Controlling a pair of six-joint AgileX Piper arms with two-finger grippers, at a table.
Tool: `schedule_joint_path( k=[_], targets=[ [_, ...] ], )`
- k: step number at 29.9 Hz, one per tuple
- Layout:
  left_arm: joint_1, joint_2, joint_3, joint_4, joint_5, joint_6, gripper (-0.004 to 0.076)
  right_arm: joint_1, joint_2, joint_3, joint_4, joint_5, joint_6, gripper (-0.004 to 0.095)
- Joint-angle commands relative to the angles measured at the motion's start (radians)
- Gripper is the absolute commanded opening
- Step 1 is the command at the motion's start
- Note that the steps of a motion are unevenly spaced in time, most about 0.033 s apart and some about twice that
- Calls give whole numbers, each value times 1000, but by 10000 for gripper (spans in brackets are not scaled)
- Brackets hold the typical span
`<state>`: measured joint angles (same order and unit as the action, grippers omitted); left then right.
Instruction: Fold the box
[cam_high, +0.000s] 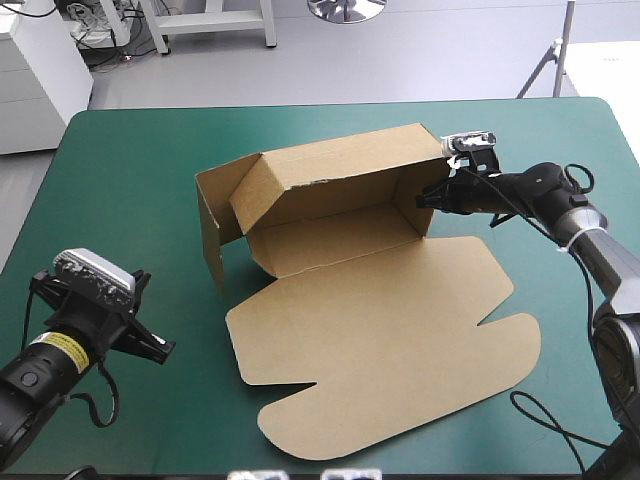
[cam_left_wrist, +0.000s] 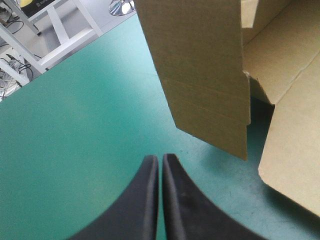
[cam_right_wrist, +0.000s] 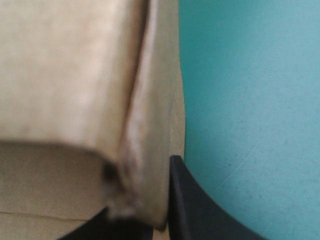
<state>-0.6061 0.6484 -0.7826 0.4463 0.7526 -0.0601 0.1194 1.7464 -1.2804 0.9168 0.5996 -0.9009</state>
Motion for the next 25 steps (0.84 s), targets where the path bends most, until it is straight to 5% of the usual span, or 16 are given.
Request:
schedule_joint_path(
  k=[1,6,13,19,25],
  targets=[
    [22,28,-26,10,-92,-14,15,-2,-43,-30,33,20,26,-3],
    [72,66,-26,-32,-131,3,15,-2,-45,-30,13,31,64,-3],
    [201,151,-26,-111,-218,74,15,-2,-98,-34,-202,90,237,-3],
    [411,164,-26,-497,-276,439,15,-2,-219,-34,-399,140,379,-3],
    [650,198,-26,-977,-195,894,15,-2,-330,-34,-475,300,462,-3]
  ],
)
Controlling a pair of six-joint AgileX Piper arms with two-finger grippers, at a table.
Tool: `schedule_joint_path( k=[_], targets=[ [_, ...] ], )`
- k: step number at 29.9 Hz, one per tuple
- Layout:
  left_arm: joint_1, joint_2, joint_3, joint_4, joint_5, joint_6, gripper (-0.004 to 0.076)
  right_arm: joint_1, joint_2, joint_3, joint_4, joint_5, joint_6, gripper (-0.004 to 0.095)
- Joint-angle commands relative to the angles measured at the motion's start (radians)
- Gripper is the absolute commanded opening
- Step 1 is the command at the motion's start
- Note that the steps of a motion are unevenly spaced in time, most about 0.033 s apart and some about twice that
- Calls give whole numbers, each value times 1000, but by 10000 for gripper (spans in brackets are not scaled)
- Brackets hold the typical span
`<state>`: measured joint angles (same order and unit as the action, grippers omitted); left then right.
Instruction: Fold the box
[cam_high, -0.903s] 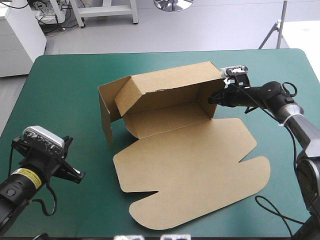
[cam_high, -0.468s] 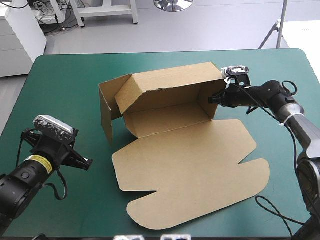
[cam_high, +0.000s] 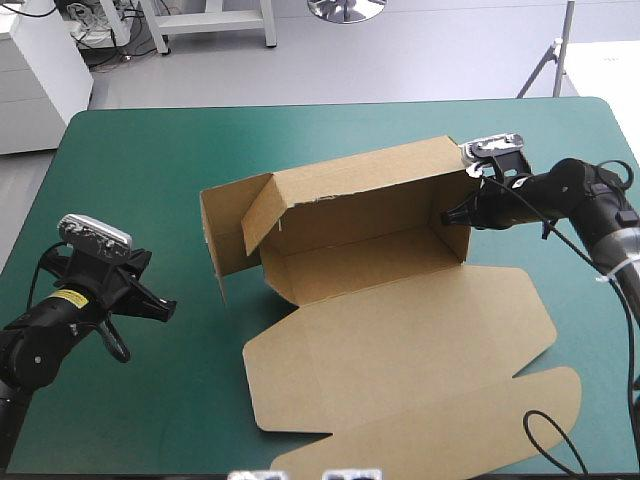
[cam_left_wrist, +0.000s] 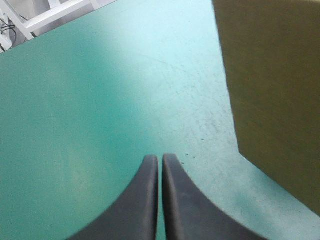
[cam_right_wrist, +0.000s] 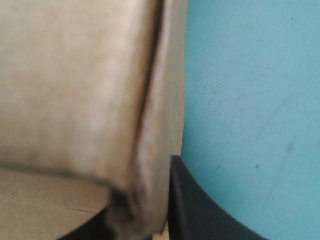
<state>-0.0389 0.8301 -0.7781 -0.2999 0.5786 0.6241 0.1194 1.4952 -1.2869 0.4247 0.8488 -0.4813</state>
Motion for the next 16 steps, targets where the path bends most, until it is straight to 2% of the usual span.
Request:
schedule_joint_path(
  k=[1,6,10,16],
  targets=[
    [114,25,-31,-292,-3,278,15,-2,-88,-27,17,73,52,-3],
    [230,70,-33,-574,55,514,14,-2,-122,-26,14,166,119,-3],
    [238,83,-33,-585,71,538,14,-2,-118,-21,11,207,156,-3],
    [238,93,-33,-583,54,540,14,-2,-45,-23,5,146,163,-3]
  ],
)
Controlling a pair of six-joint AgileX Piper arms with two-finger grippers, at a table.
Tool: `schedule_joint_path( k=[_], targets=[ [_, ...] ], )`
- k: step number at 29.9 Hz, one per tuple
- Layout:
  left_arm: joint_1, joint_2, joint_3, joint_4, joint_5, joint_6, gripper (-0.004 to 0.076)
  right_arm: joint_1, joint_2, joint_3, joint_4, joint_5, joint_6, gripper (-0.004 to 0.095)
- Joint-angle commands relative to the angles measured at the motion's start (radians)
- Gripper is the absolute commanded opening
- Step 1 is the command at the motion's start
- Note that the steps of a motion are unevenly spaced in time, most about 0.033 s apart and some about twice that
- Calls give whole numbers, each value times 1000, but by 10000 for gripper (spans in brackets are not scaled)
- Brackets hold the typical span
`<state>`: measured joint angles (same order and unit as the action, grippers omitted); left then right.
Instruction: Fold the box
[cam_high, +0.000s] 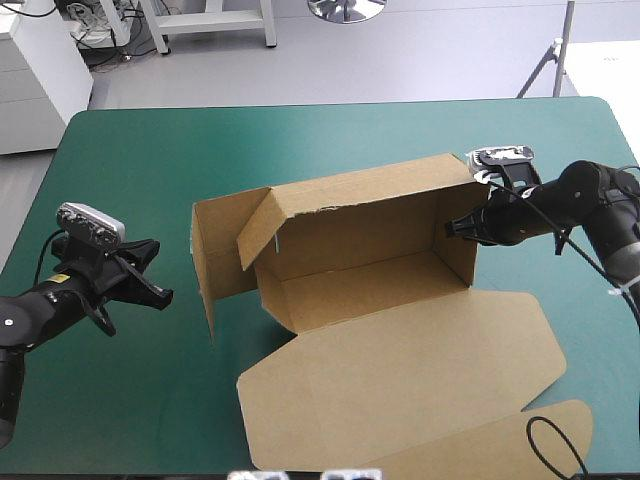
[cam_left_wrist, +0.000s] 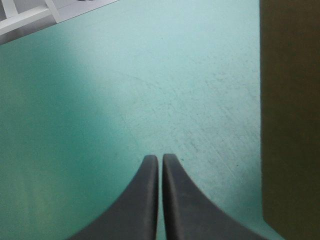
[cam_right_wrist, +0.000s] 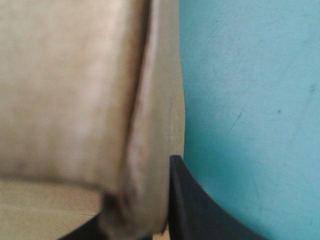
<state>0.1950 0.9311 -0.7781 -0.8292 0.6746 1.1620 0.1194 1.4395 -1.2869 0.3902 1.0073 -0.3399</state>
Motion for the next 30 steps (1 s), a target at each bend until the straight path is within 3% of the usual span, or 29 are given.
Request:
schedule_joint_path(
  k=[1,12,19,30],
  targets=[
    [4,-8,-33,-53,-44,5,14,-2,37,-25,37,-15,22,-3],
    [4,-7,-33,-55,-48,32,14,-1,253,-88,191,-145,-68,-3],
    [4,-7,-33,-58,-62,32,14,31,293,-240,191,-203,-74,-3],
    [4,-7,-33,-60,-67,32,14,37,403,-380,208,-187,-25,-3]
  ],
)
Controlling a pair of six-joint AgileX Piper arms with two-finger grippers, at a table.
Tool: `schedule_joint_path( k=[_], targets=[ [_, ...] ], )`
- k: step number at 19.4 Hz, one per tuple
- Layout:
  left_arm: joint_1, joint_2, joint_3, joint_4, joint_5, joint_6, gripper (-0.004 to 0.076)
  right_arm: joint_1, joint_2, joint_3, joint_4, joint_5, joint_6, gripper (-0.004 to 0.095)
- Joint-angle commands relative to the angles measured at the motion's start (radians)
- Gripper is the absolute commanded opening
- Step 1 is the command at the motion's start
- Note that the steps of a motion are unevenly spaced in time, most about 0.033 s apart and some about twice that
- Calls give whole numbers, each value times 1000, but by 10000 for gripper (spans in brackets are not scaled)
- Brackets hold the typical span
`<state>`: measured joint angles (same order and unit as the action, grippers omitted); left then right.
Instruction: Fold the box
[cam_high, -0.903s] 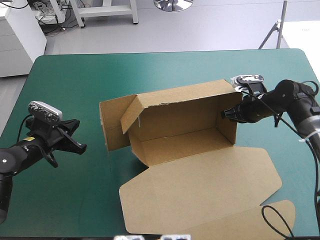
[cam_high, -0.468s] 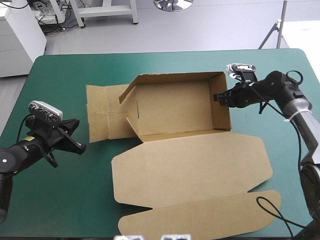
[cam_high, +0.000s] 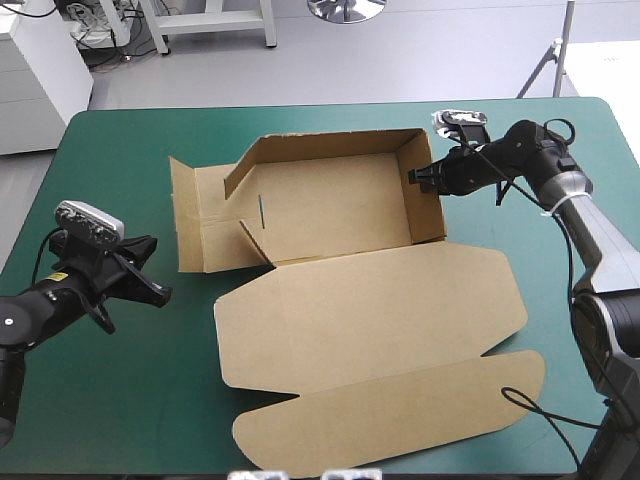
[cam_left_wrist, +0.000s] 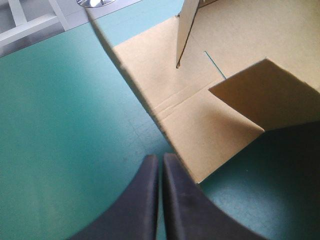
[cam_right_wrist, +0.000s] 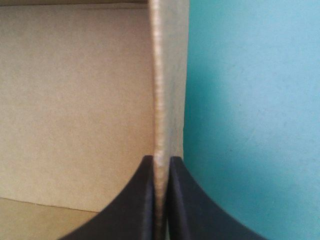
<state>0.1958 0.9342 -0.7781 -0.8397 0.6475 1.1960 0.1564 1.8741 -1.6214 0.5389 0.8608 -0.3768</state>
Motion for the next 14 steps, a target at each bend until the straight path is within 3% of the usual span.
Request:
schedule_joint_path(
  k=[1,10,14],
  targets=[
    [3,-10,-33,-50,-40,-2,14,0,-29,-45,59,-40,14,-3],
    [3,-10,-33,-50,-40,-2,14,0,-29,-46,53,-27,-44,4],
    [3,-10,-33,-50,-32,-2,14,0,-29,-46,53,-16,-66,176]
  ],
)
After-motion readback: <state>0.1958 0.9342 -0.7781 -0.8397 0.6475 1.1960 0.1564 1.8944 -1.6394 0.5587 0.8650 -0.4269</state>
